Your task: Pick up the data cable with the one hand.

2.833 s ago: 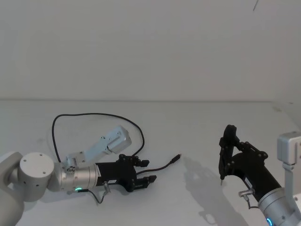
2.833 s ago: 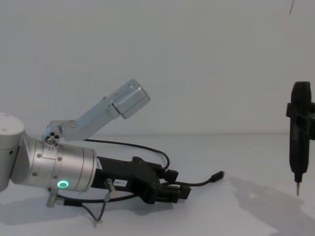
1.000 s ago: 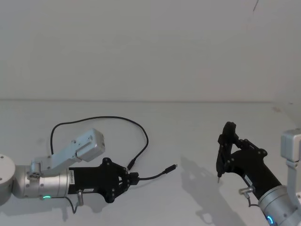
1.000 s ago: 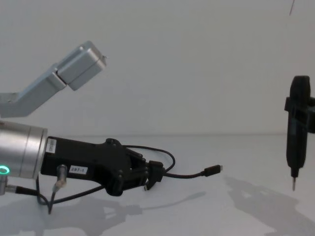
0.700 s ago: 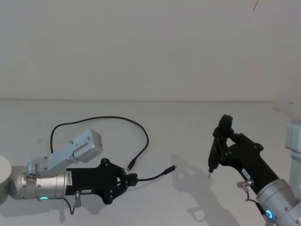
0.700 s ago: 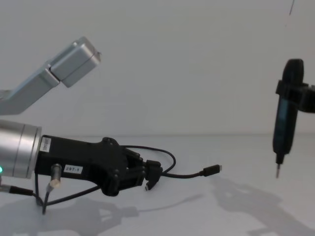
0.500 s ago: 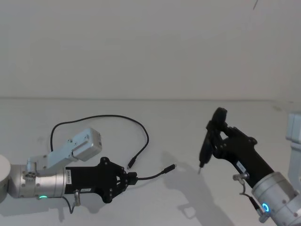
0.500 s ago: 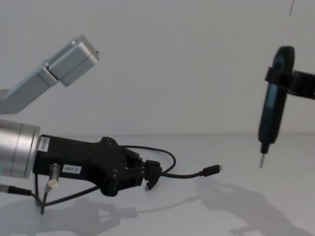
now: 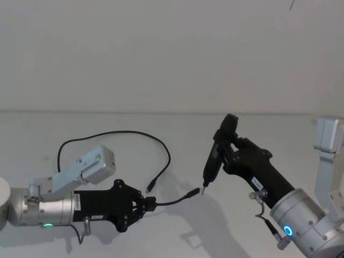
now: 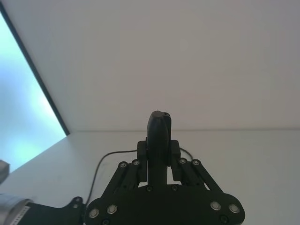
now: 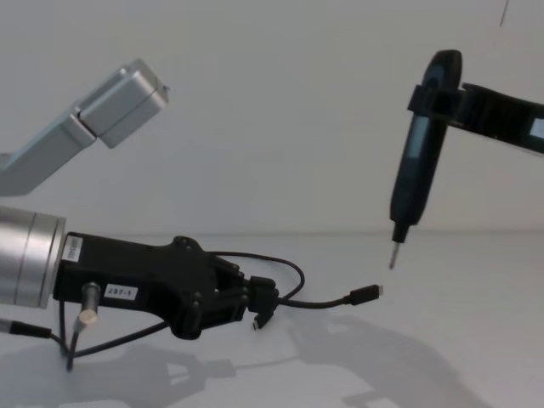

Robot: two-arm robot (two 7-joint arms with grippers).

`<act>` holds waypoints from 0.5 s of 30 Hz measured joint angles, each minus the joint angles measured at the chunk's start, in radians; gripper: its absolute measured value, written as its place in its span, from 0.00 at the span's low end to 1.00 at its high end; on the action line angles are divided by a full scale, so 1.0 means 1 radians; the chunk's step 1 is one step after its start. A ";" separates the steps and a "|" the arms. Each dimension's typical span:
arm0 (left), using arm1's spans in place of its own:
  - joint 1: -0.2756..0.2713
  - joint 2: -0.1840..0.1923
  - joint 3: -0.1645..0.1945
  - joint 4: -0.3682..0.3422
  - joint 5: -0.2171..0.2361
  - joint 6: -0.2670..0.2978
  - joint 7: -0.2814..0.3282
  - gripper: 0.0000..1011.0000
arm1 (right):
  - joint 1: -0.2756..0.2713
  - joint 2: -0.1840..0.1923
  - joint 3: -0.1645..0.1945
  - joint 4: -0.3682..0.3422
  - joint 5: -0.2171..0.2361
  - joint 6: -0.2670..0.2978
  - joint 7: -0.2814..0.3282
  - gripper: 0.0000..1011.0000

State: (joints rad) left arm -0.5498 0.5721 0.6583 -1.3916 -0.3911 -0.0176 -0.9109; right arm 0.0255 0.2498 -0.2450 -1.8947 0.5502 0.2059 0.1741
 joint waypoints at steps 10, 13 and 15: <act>0.001 0.002 -0.001 -0.003 -0.001 0.001 0.000 0.04 | 0.017 0.011 -0.026 0.033 0.010 -0.050 0.061 0.28; 0.001 0.002 -0.001 -0.004 -0.001 0.001 0.000 0.04 | 0.023 0.014 -0.029 0.046 0.011 -0.064 0.075 0.28; 0.002 0.003 -0.001 -0.004 -0.001 0.001 0.000 0.04 | 0.030 0.017 -0.031 0.059 0.012 -0.079 0.087 0.28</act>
State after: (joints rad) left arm -0.5482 0.5746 0.6575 -1.3958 -0.3926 -0.0164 -0.9108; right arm 0.0551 0.2669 -0.2764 -1.8354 0.5618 0.1268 0.2607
